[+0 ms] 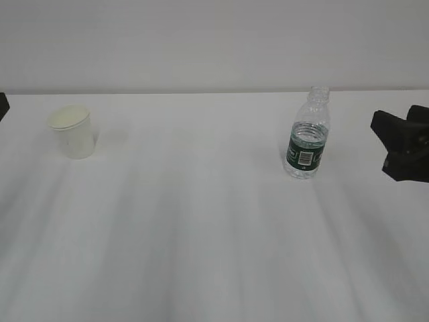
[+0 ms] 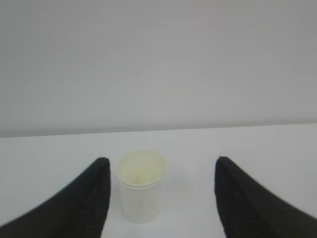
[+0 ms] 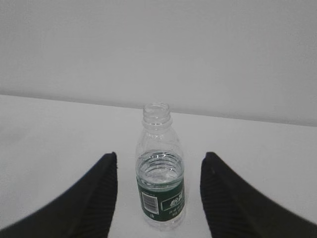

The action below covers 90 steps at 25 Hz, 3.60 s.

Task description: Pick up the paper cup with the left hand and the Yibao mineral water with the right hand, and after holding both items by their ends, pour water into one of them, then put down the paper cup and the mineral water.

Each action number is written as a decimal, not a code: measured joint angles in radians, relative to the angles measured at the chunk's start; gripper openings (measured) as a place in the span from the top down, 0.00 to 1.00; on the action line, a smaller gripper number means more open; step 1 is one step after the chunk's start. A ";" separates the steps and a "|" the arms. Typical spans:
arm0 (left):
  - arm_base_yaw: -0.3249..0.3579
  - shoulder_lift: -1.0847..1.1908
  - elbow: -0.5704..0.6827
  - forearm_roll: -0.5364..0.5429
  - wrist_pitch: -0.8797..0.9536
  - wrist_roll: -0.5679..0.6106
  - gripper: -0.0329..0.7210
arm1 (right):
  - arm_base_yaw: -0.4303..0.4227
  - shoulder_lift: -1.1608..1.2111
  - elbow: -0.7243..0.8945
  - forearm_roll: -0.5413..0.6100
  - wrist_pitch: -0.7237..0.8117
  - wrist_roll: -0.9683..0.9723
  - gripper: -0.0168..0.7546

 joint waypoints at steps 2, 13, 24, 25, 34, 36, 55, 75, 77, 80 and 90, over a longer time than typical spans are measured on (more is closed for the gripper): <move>0.000 0.018 0.000 0.000 -0.031 -0.002 0.33 | 0.000 0.043 0.012 -0.002 -0.071 0.002 0.45; 0.000 0.055 0.000 0.094 -0.169 -0.062 0.33 | 0.000 0.438 0.056 -0.029 -0.447 0.072 0.45; 0.000 0.115 0.010 0.134 -0.217 -0.064 0.34 | 0.000 0.528 0.031 -0.045 -0.462 0.009 0.45; 0.000 0.138 0.010 0.143 -0.237 -0.064 0.34 | 0.000 0.536 0.024 -0.045 -0.462 0.007 0.45; 0.000 0.238 0.010 0.168 -0.377 -0.066 0.34 | 0.000 0.608 -0.024 -0.045 -0.465 -0.012 0.45; 0.000 0.238 0.010 0.170 -0.360 -0.066 0.34 | 0.000 0.623 -0.042 -0.045 -0.467 -0.024 0.45; 0.000 0.238 0.049 0.183 -0.361 -0.056 0.34 | 0.000 0.727 -0.115 0.092 -0.471 -0.041 0.45; 0.000 0.238 0.049 0.183 -0.363 -0.052 0.35 | 0.000 0.889 -0.215 -0.055 -0.471 0.023 0.11; 0.000 0.238 0.049 0.183 -0.363 -0.052 0.35 | 0.000 0.894 -0.226 -0.055 -0.471 0.023 0.10; 0.000 0.238 0.049 0.183 -0.363 -0.052 0.35 | 0.000 0.895 -0.245 -0.057 -0.471 0.018 0.10; 0.000 0.238 0.049 0.183 -0.363 -0.052 0.35 | 0.000 0.903 -0.303 -0.064 -0.471 -0.011 0.10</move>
